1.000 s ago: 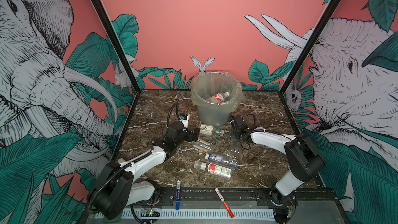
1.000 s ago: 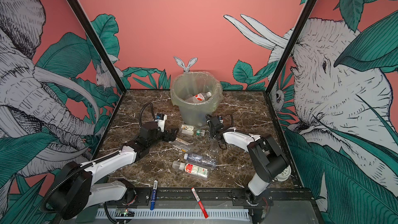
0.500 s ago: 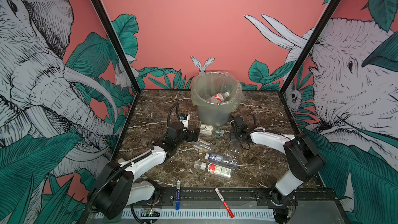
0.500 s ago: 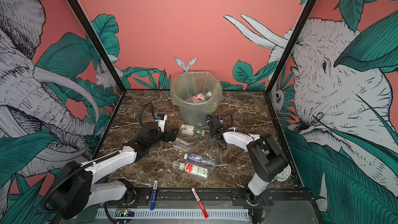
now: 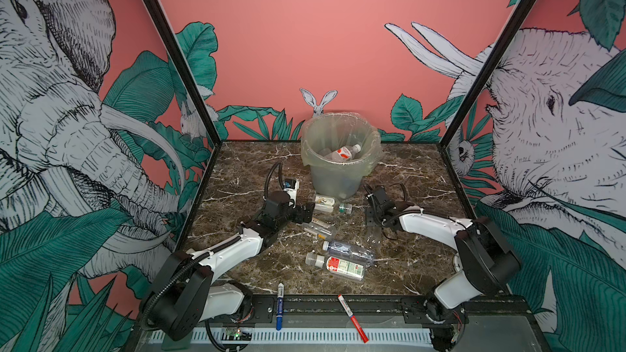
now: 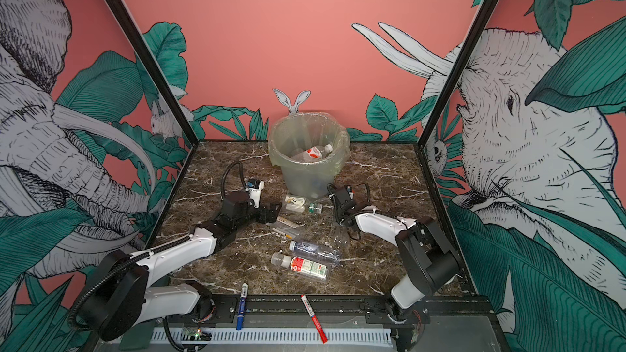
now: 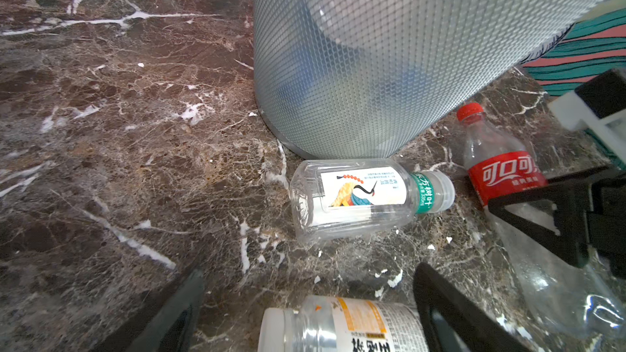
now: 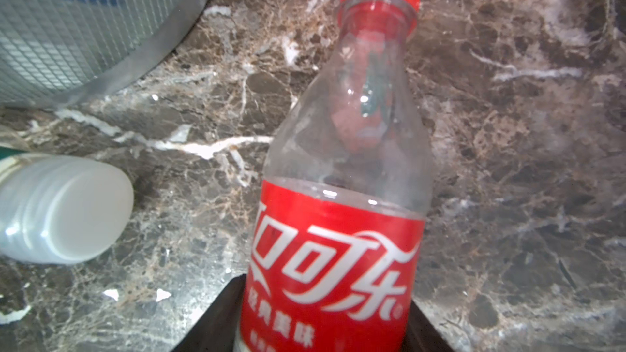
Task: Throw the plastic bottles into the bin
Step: 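Close the right gripper on the Coca-Cola bottle and lift it, then carry the Coca-Cola bottle with the right gripper over the bin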
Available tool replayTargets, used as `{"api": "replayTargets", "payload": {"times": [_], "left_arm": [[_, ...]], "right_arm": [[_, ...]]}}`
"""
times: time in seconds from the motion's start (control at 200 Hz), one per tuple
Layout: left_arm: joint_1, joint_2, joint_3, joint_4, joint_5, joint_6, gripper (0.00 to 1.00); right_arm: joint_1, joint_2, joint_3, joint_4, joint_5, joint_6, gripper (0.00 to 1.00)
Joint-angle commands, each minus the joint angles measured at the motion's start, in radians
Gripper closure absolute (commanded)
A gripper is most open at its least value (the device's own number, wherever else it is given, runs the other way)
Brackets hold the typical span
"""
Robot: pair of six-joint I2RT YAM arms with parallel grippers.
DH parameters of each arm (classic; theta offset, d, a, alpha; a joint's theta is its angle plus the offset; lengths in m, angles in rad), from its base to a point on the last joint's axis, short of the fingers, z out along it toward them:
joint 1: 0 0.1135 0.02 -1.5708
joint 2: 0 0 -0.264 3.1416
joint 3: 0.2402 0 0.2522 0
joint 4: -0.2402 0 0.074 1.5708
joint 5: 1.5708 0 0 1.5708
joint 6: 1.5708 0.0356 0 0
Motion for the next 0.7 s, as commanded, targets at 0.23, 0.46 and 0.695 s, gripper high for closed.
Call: {"api": "replayTargets", "payload": {"times": [0.23, 0.46, 0.695], "left_arm": [[-0.004, 0.009, 0.024, 0.018, 0.005, -0.011, 0.03], [-0.004, 0.022, 0.025, 0.025, 0.006, -0.009, 0.03], [-0.003, 0.011, 0.011, 0.043, -0.001, -0.009, 0.04]], "right_arm": [[-0.003, -0.146, -0.091, 0.01, 0.04, -0.042, 0.41], [-0.002, -0.304, -0.17, 0.029, 0.043, -0.083, 0.4], [0.006, -0.553, -0.272, 0.039, 0.051, -0.142, 0.39]]}}
